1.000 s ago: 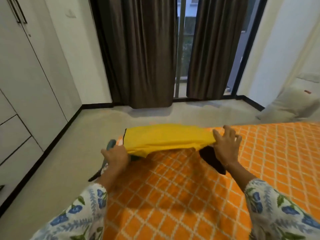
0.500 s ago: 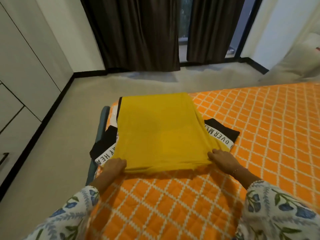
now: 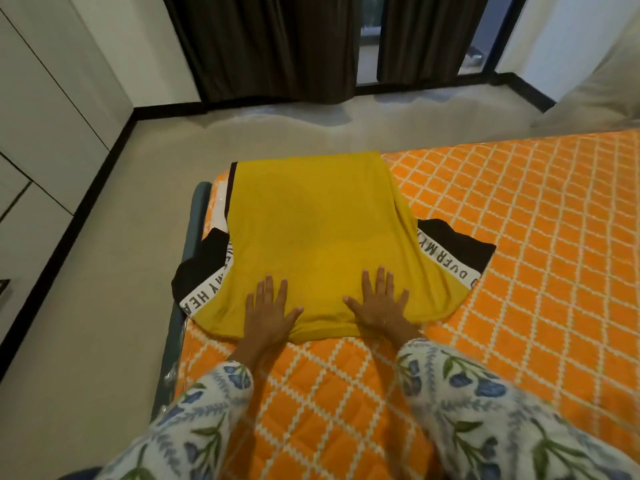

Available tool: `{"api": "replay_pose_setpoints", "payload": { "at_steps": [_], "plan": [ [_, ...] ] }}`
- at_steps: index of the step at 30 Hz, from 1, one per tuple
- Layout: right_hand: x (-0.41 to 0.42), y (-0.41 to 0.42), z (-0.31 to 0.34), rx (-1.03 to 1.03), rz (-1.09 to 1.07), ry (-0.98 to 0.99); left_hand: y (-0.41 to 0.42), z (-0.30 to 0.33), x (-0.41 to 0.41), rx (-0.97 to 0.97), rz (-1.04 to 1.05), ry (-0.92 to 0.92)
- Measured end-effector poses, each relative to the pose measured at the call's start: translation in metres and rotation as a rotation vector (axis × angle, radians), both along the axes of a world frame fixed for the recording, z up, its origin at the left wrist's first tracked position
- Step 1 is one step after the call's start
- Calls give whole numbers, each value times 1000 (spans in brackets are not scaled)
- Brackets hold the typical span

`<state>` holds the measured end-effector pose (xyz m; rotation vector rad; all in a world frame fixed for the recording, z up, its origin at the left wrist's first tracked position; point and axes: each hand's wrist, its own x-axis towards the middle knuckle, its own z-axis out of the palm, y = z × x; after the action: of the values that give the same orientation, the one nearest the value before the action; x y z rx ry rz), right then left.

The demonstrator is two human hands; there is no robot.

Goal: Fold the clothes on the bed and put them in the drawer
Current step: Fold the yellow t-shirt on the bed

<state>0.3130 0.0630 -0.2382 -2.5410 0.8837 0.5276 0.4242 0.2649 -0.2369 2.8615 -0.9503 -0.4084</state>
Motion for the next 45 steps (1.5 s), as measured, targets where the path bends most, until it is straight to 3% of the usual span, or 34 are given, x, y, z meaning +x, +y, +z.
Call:
{"api": "replay_pose_setpoints", "payload": {
  "at_steps": [7, 16, 18, 20, 26, 32, 42, 45],
  "plan": [
    [-50, 20, -14, -119, -61, -144, 34, -19, -40, -79, 63, -18],
    [-125, 56, 1, -25, -71, -60, 68, -14, -110, -93, 47, 27],
    [-123, 55, 9, -25, -101, -107, 66, -2, -113, -97, 103, 76],
    [-108, 44, 8, -154, -20, -166, 49, 14, -103, -183, 103, 35],
    [-67, 10, -6, -165, 45, -166, 16, -2, -44, -54, -3, 1],
    [-83, 23, -23, -176, 7, -185, 33, -30, -57, -87, 26, -54],
    [-127, 40, -20, -226, 17, -203, 57, -17, -100, -94, -14, -33],
    [-115, 50, -6, -182, 27, -186, 65, 8, -94, -195, -36, 12]
  ]
}}
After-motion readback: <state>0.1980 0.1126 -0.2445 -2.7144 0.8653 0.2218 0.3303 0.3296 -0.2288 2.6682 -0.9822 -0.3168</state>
